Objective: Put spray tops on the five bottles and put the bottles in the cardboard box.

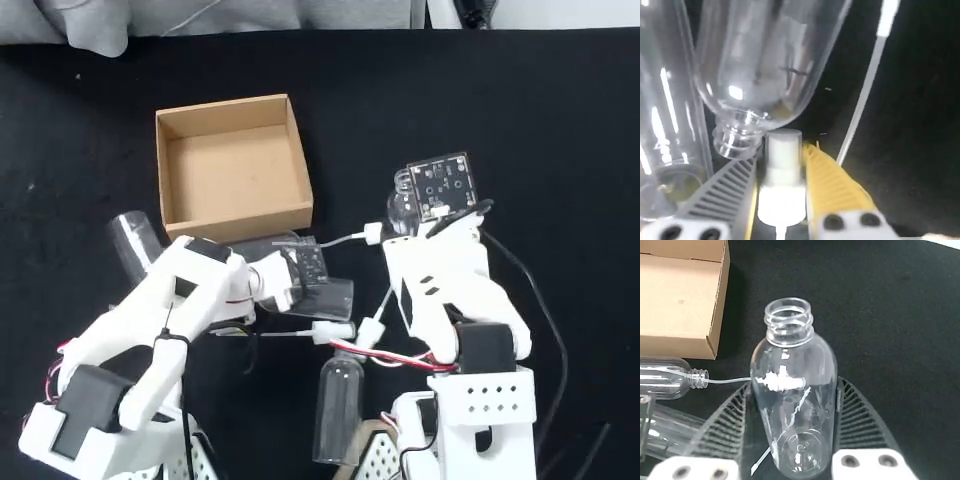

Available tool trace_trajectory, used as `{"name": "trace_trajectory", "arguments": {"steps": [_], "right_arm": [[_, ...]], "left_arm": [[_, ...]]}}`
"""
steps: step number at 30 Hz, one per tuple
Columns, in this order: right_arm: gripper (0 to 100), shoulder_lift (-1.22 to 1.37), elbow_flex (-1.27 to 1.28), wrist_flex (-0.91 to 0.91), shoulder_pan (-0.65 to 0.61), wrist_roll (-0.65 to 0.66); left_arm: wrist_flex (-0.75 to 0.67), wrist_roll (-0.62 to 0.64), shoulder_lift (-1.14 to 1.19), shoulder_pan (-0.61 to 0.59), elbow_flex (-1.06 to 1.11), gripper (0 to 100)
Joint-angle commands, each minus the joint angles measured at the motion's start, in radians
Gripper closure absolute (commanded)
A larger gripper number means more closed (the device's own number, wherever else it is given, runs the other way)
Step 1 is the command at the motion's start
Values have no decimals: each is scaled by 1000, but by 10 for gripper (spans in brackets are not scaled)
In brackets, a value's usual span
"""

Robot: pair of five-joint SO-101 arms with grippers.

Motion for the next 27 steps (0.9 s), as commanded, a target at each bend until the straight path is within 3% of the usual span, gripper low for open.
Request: {"name": "trace_trajectory", "arguments": {"steps": [1,9,22,27], "right_arm": [[907,-18,-12,-29,28,0],[907,-18,-13,-29,28,0],[907,-18,-10,-29,29,0],[907,-18,-8,-29,29,0]], "left_arm": [[-12,34,-5,-5,-42,972],[118,38,-190,-7,-41,972],[244,269,-390,-8,-33,971],[238,342,-391,-88,-45,971]]}}
